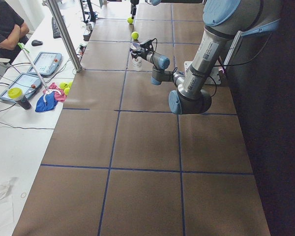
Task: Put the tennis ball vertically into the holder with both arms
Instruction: 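Lower the right gripper onto the nearer tennis ball and grasp it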
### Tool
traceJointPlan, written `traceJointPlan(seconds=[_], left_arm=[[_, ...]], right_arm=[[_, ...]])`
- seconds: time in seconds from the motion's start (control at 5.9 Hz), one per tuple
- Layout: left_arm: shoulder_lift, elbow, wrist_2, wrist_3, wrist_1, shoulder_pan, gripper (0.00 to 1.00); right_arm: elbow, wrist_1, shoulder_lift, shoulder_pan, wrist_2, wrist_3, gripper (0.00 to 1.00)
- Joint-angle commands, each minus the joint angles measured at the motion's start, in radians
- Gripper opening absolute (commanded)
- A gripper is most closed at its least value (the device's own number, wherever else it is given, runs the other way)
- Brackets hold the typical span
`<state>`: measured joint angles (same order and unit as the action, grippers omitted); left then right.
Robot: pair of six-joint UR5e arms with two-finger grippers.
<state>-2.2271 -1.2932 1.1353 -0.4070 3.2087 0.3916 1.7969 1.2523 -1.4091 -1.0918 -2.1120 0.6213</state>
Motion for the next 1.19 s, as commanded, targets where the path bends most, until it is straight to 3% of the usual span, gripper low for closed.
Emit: traceJointPlan(seconds=[0.0,1.02], left_arm=[[0.004,0.002,0.0,0.002,0.0,-0.004,0.69],[0.012,0.0,0.0,0.002,0.002,-0.002,0.69]], right_arm=[[-0.046,-0.04,-0.025,0.078,0.03,0.043,1.0],[-0.244,-0.04,0.106,0.187,0.076,0.035,1.0]])
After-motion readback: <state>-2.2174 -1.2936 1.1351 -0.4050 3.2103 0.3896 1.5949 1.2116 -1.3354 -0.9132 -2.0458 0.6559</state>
